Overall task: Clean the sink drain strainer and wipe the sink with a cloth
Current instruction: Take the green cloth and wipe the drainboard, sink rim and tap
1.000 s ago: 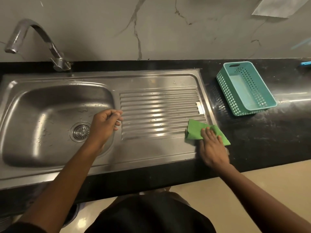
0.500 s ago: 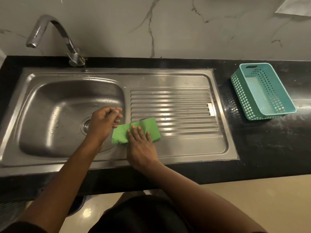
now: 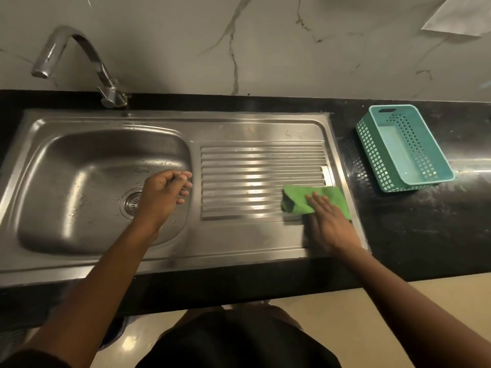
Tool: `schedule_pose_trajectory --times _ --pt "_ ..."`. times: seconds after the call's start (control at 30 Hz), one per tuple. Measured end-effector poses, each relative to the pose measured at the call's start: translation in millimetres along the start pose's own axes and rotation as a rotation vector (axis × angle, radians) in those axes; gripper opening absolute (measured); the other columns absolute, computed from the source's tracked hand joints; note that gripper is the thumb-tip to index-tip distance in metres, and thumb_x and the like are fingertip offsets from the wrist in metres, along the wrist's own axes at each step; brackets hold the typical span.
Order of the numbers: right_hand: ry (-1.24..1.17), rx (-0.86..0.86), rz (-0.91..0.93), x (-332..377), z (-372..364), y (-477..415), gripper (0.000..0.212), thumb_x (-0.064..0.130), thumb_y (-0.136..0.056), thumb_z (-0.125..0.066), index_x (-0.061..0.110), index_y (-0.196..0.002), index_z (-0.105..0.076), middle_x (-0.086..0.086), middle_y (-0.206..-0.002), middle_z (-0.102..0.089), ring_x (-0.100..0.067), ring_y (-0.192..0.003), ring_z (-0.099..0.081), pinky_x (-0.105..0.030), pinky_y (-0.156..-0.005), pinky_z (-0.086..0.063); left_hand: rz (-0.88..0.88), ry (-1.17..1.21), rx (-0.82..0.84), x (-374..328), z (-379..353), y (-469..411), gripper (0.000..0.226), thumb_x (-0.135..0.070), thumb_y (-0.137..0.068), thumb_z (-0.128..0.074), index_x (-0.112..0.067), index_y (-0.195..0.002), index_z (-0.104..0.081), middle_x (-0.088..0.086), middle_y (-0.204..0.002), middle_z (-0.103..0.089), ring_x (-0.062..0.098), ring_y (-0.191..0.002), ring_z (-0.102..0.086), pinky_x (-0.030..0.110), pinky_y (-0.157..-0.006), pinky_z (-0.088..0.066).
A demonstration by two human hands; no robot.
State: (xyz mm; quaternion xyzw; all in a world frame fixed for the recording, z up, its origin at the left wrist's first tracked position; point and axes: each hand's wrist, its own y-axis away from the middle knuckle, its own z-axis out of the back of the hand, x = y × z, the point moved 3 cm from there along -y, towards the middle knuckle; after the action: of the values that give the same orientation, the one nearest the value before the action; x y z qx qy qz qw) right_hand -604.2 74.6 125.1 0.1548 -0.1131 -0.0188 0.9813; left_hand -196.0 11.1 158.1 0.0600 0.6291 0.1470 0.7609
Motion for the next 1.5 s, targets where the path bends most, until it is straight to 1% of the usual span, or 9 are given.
schedule_pose_trajectory --times 0.17,0.27,0.37,0.6,0.8,1.0,1.13,1.37,1.5 --pt "-0.105 -0.088 -0.306 10 -8 -7 0.055 0.026 -0.111 -0.034 0.003 -0.161 -0.03 -0.022 -0.171 -0.023 -0.036 -0.159 -0.02 -0.051 -0.13 -0.015 0.008 0.0 -0.001 4 6 2 0.02 -0.019 -0.101 -0.059 -0.026 -0.099 -0.078 -0.003 -0.086 -0.078 0.009 -0.076 -0.067 0.031 -0.071 -0.056" --pt "-0.122 -0.114 -0.323 54 -27 -11 0.06 0.031 -0.111 -0.027 0.001 -0.163 -0.022 -0.023 -0.172 -0.017 -0.041 -0.16 -0.013 -0.053 -0.131 -0.012 0.009 -0.002 0.003 6 7 4 0.02 -0.019 -0.101 -0.059 -0.026 -0.1 -0.077 -0.002 -0.088 -0.078 0.011 -0.078 -0.068 0.032 -0.073 -0.057" --pt "-0.129 -0.096 -0.224 103 -48 -9 0.061 0.033 -0.111 -0.028 0.005 -0.164 -0.02 -0.019 -0.173 -0.014 -0.039 -0.161 -0.008 -0.052 -0.131 -0.008 0.01 -0.002 0.01 5 4 5 0.02 -0.018 -0.102 -0.059 -0.026 -0.1 -0.077 -0.003 -0.087 -0.078 0.012 -0.079 -0.068 0.031 -0.072 -0.057" --pt "-0.112 0.128 0.23 243 -81 -17 0.066 0.032 -0.102 -0.03 0.014 -0.166 -0.021 -0.011 -0.175 -0.012 -0.034 -0.162 -0.004 -0.056 -0.13 -0.004 -0.004 -0.004 -0.013 -1 -2 7 0.019 -0.018 -0.102 -0.059 -0.023 -0.1 -0.077 -0.001 -0.085 -0.077 0.009 -0.074 -0.067 0.029 -0.069 -0.055" --pt "0.041 0.116 0.44 208 -66 -37 0.06 0.038 -0.106 -0.038 0.027 -0.165 -0.027 0.003 -0.174 -0.022 -0.023 -0.161 -0.02 -0.051 -0.129 -0.016 -0.005 0.002 -0.01 -7 -11 6 0.019 -0.017 -0.101 -0.059 -0.023 -0.1 -0.077 0.003 -0.088 -0.076 0.01 -0.074 -0.067 0.03 -0.069 -0.054" --pt "0.006 -0.023 0.139 62 -27 -25 0.056 0.04 -0.11 -0.034 0.032 -0.165 -0.026 0.005 -0.173 -0.024 -0.02 -0.16 -0.02 -0.046 -0.13 -0.018 0.021 -0.014 -0.014 -9 -15 10 0.019 -0.016 -0.102 -0.058 -0.015 -0.107 -0.076 0.008 -0.094 -0.076 0.013 -0.079 -0.066 0.028 -0.071 -0.055" --pt "0.073 -0.002 -0.041 -10 2 -24 0.056 0.047 -0.111 -0.026 0.036 -0.166 -0.019 0.001 -0.175 -0.017 -0.027 -0.162 -0.013 -0.047 -0.132 -0.011 0.034 -0.041 -0.003 -10 -18 11 0.02 -0.016 -0.103 -0.057 -0.01 -0.111 -0.075 0.01 -0.098 -0.076 0.016 -0.082 -0.065 0.028 -0.072 -0.054" --pt "-0.125 -0.121 -0.315 40 -20 -25 0.06 0.041 -0.111 -0.024 0.017 -0.166 -0.02 -0.025 -0.172 -0.012 -0.042 -0.16 -0.01 -0.052 -0.131 -0.011 0.036 -0.027 -0.014 -9 -13 11 0.02 -0.016 -0.103 -0.058 -0.013 -0.111 -0.076 0.011 -0.097 -0.076 0.015 -0.081 -0.066 0.029 -0.072 -0.055" --pt "-0.112 -0.103 -0.277 102 -33 -28 0.062 0.036 -0.111 -0.025 0.007 -0.165 -0.018 -0.03 -0.17 -0.013 -0.045 -0.159 -0.011 -0.053 -0.13 -0.012 0.032 -0.039 -0.004 -8 -10 12 0.02 -0.016 -0.103 -0.057 -0.015 -0.11 -0.076 0.008 -0.096 -0.076 0.016 -0.082 -0.067 0.032 -0.074 -0.056"
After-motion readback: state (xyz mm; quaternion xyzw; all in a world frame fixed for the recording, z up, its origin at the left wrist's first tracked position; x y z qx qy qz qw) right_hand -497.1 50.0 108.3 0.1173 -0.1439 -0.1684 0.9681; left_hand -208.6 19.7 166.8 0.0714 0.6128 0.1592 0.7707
